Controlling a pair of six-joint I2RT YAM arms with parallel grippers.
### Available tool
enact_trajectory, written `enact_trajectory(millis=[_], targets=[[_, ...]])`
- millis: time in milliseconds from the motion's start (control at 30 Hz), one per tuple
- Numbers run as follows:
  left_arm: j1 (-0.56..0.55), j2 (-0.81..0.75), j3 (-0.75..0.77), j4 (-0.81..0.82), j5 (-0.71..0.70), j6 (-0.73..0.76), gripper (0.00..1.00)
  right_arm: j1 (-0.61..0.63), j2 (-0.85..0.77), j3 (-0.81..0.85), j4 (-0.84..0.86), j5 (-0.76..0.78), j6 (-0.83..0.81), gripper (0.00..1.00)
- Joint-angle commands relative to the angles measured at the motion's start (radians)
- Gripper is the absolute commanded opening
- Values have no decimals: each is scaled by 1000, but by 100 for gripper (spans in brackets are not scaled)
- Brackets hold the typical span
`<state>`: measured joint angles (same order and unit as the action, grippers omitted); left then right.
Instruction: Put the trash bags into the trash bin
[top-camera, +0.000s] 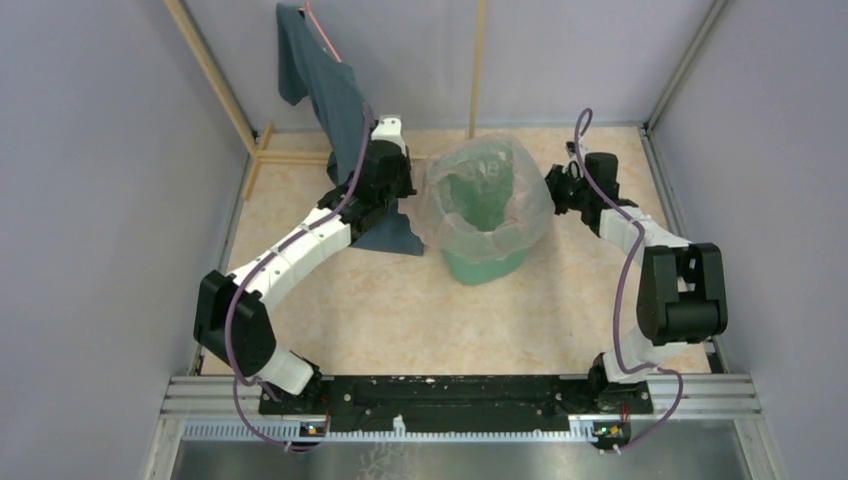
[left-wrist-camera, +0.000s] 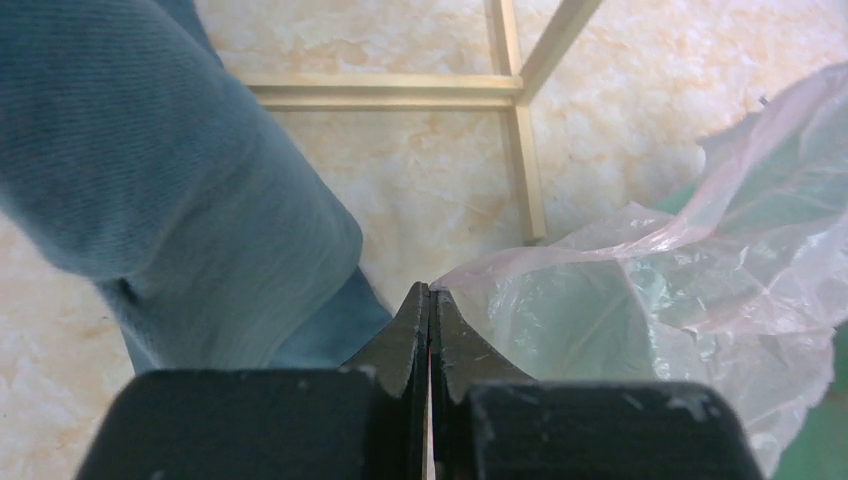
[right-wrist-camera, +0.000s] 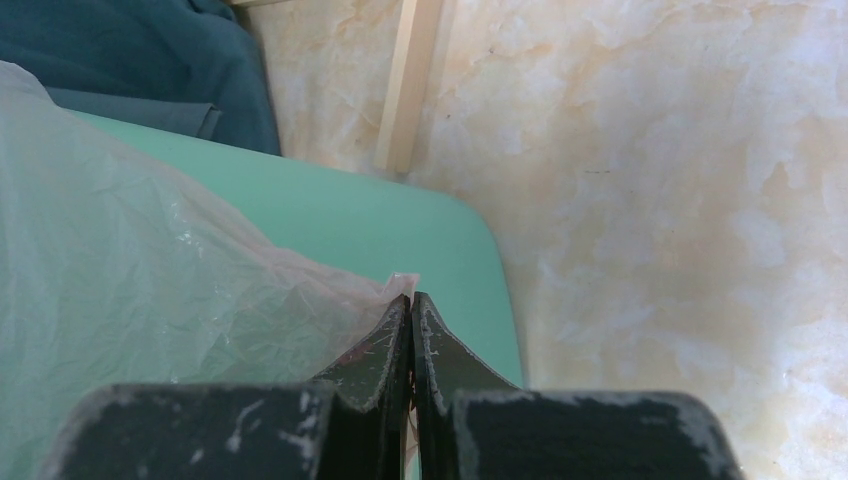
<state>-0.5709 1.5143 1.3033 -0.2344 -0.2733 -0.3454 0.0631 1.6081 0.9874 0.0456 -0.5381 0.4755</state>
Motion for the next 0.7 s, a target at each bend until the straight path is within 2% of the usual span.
enact_trajectory(millis=[0,67,233,433,533,667], targets=[[3,-11,-61,220,-134,15,0,-4,23,-14,61,-15,3,1],[3,26,-46,248,-150,32,0,-4,34,-13,67,-16,6,1],[4,158,57,105,-103,6,0,-4,57,-20,80,-6,4,1],[2,214,37,-12,-30,-30,0,-4,74,-58,96,-2,2,0],[-17,174,-26,-39,7,-49,0,6,64,-96,113,-9,7,0],[-52,48,-145,-15,71,-73,0,41,38,-153,128,-23,18,0]])
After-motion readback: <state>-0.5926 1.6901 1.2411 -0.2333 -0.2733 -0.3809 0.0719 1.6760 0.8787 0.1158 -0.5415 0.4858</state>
